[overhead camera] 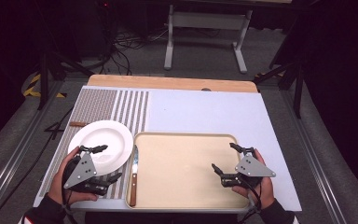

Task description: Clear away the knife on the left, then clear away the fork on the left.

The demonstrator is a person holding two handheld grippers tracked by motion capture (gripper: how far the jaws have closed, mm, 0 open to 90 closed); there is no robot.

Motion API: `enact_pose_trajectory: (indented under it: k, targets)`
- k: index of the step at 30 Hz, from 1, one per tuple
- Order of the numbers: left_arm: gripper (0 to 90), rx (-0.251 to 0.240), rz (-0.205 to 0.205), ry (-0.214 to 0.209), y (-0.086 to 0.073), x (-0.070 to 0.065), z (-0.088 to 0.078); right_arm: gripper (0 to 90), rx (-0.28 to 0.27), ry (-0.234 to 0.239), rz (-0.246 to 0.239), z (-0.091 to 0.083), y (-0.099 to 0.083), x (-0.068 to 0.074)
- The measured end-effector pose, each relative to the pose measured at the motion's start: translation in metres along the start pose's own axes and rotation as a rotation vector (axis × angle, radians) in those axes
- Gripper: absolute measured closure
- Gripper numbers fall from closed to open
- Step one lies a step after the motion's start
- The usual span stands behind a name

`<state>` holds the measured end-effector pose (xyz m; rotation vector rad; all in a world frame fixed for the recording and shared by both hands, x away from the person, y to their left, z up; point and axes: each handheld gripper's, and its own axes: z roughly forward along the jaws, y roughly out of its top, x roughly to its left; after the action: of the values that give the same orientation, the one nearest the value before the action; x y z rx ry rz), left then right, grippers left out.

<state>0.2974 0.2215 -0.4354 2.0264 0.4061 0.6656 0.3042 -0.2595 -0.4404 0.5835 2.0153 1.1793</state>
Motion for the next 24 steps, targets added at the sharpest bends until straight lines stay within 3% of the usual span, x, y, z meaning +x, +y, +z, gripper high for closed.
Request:
enact_pose_trajectory:
  k: [7,22,24]
  targets:
    - [7.5,0.005,-0.020,0.027,-0.005,0.006,-0.007,11.1,0.002,0.002,0.003,0.001,0.000,-0.001]
    - [6.6,-0.002,-0.101,0.085,-0.018,0.039,-0.021,10.7,-0.001,-0.008,0.021,-0.006,-0.002,-0.003]
    - [6.6,0.015,-0.086,0.097,-0.018,0.043,-0.022,10.6,0.003,-0.007,0.026,-0.006,-0.002,-0.003]
